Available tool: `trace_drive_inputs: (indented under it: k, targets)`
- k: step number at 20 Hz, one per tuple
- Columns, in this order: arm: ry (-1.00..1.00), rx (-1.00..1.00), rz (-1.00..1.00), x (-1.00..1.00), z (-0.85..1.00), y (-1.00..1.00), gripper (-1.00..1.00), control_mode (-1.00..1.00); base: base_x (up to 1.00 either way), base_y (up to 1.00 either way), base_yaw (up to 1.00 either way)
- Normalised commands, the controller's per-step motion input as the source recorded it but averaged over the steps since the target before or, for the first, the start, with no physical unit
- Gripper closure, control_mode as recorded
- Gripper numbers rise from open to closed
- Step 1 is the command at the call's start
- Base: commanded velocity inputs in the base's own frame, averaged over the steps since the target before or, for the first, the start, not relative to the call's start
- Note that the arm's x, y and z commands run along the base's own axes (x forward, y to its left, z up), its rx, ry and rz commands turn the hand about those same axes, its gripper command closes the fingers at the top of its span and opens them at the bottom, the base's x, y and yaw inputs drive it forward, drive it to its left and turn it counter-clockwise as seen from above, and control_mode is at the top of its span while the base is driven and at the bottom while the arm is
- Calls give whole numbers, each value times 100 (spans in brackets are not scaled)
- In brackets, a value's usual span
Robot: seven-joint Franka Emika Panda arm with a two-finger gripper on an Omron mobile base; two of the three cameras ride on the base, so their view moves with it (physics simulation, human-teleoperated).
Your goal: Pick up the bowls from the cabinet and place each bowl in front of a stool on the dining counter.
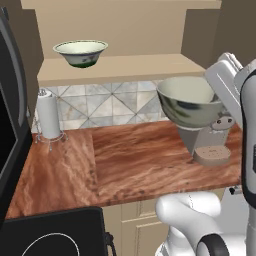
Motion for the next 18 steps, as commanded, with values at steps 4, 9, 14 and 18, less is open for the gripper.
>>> trace_drive_inputs:
  k: [4,9,14,18]
  targets:
    - [0,0,0,-10,-2,0,100,100,-67,-6,0]
    - [0,0,0,0,0,0,100,100,-100,-47,-19]
    - [0,0,0,0,0,0,100,100,-94,-19,-66]
    - [0,0,0,0,0,0,100,100,-73,0,-87]
